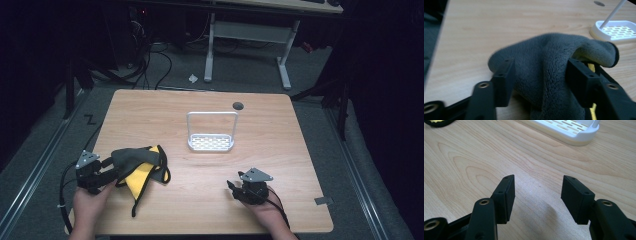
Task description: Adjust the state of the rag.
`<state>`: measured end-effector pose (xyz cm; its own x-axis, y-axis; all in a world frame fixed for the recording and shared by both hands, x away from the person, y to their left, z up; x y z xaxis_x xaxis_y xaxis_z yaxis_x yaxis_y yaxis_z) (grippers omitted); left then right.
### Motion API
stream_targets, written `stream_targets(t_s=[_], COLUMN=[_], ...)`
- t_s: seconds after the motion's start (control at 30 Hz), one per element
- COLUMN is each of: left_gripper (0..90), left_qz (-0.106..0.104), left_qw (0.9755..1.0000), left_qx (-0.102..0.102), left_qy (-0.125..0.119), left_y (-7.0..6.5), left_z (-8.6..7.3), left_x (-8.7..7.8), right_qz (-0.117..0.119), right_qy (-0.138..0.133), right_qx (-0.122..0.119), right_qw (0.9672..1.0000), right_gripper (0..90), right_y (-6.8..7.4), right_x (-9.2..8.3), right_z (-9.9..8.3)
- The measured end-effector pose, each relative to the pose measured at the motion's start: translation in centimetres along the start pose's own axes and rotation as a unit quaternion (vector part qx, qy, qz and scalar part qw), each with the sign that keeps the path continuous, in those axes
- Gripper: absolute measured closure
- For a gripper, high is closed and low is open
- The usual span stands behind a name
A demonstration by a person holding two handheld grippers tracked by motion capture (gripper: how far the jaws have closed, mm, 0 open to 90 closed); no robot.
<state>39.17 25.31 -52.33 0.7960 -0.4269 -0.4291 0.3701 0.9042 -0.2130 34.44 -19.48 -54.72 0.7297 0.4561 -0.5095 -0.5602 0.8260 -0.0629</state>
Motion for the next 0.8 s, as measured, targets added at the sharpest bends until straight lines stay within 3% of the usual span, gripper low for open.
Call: stream_targets(t_s=[0.03,0.07,0.1,0.23,0.37,0.5,0.8], left_gripper=[63.8,69.6,73.8,83.0,83.8,84.1,84.0], left_qz=[0.002,0.004,0.008,0.006,-0.004,-0.028,-0.089], left_qw=[1.0000,0.9998,0.9993,0.9986,0.9981,0.9968,0.9892], left_qx=[-0.002,-0.002,0.004,0.017,0.029,0.043,0.086], left_qy=[0.007,0.017,0.036,0.050,0.055,0.062,0.079], left_y=[0.1,0.2,0.3,0.1,-0.6,-1.8,-6.7], left_z=[-0.2,-0.4,-0.9,-1.3,-1.6,-1.9,-2.8], left_x=[0.3,0.5,1.0,1.4,1.6,1.8,2.7], right_qz=[0.000,-0.001,0.000,-0.001,0.000,0.001,0.002], right_qy=[0.001,0.001,0.001,0.001,0.003,0.004,0.003], right_qx=[0.000,0.000,-0.001,-0.002,-0.001,-0.003,-0.007], right_qw=[1.0000,1.0000,1.0000,1.0000,1.0000,1.0000,1.0000], right_gripper=[45.2,45.2,45.2,45.4,45.5,45.5,45.5], right_y=[0.0,0.0,0.0,0.1,0.1,0.1,0.2], right_x=[0.0,0.0,0.0,0.0,0.0,0.1,0.1], right_z=[0.0,0.0,0.0,0.0,-0.1,-0.1,-0.1])
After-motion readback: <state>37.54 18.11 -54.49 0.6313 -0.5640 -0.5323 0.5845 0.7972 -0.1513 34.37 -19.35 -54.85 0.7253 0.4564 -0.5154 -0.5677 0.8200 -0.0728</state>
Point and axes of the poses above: each handheld gripper's, and its own axes: x roughly forward along the jaws, z roughly out of its top, y roughly to its left, the point moved 4 cm from there along x, roughly forward along the jaws, and after that the axes turned 8 degrees about -y, right-handed, at the moved point
